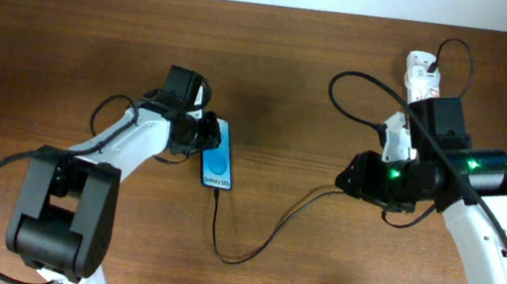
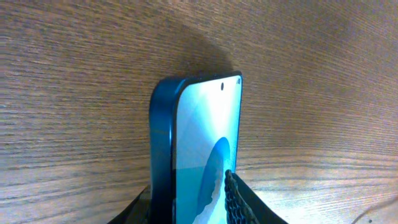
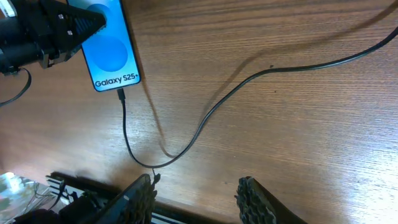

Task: Plug charger to phone and switch on socket
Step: 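Lower the plugged-in phone flat onto the table with the left gripper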

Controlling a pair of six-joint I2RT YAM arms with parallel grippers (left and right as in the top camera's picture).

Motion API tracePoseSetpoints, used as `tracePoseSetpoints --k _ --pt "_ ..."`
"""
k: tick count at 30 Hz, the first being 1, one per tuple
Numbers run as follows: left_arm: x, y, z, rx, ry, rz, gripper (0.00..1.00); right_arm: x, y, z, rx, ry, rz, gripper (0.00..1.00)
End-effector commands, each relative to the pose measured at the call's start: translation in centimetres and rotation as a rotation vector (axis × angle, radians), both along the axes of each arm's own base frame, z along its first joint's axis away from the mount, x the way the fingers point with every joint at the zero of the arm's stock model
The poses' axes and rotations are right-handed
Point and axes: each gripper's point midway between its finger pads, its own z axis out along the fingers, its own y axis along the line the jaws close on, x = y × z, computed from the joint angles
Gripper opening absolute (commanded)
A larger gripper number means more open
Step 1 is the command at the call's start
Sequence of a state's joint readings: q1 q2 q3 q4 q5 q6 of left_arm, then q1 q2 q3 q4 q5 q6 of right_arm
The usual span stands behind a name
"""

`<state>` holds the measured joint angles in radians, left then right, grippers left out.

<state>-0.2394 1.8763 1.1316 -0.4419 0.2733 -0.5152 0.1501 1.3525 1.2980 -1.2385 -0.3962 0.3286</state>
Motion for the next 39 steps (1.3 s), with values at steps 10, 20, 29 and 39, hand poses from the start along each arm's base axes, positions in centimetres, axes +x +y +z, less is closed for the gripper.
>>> tracePoseSetpoints --k 10,20,29,39 --pt "-0.2 -0.3 -2.3 0.022 0.049 -0.022 0.40 0.2 -0.4 0.6 -0.015 -0.027 -0.001 0.47" --pt "-0.7 0.0 -3.0 0.033 0.081 -0.020 0.49 0.4 -0.9 0.4 -0.043 -0.031 -0.010 0.50" --pt "-0.2 0.7 -3.0 0.030 0.071 0.002 0.51 0.4 -0.9 0.4 -0.047 -0.032 -0.011 0.51" --pt "1.2 0.6 -2.5 0.016 0.014 0.008 0.54 0.4 -0.9 0.4 -0.047 -0.031 -0.011 0.51"
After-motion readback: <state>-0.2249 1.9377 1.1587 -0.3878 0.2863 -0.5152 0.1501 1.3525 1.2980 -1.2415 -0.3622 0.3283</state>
